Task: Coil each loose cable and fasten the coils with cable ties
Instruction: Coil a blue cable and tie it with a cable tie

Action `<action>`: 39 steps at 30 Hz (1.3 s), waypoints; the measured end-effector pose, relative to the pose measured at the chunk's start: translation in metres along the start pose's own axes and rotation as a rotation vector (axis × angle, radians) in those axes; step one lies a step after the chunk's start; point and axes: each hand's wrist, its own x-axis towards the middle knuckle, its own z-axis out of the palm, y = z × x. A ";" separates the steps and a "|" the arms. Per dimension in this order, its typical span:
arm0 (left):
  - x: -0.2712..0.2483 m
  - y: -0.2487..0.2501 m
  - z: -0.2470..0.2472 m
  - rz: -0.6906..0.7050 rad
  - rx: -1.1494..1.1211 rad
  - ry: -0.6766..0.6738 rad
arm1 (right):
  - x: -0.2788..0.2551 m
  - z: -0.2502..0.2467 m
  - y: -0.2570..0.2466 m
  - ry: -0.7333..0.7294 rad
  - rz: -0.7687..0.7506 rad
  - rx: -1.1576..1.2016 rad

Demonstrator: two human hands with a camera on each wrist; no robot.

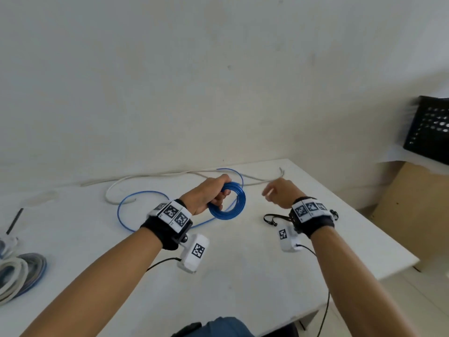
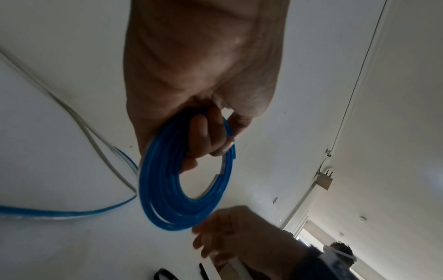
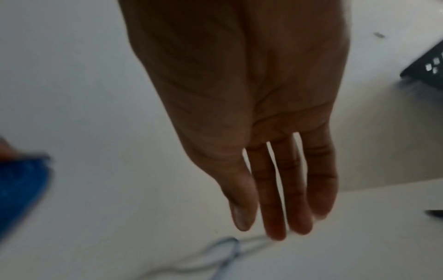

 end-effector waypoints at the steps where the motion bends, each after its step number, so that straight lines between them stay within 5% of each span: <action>1: 0.001 -0.001 0.003 0.004 -0.002 0.003 | 0.002 0.004 0.012 -0.003 0.078 -0.151; 7: 0.006 -0.011 0.011 0.028 -0.011 0.021 | 0.013 0.034 0.042 -0.032 0.197 -0.379; 16: 0.012 -0.021 -0.024 0.032 -0.059 0.065 | 0.027 0.033 0.047 0.059 0.204 -0.408; 22: 0.016 -0.026 -0.043 0.052 -0.160 0.077 | 0.034 0.040 0.040 -0.072 0.184 -0.459; 31: 0.018 -0.031 -0.041 0.067 -0.195 0.093 | 0.042 0.010 0.021 0.004 0.207 -0.596; 33: 0.018 -0.030 -0.043 0.076 -0.195 0.135 | 0.042 0.002 0.007 0.032 0.185 -0.484; 39: 0.015 -0.031 -0.072 0.132 -0.263 0.380 | 0.036 0.023 -0.082 -0.002 -0.223 0.487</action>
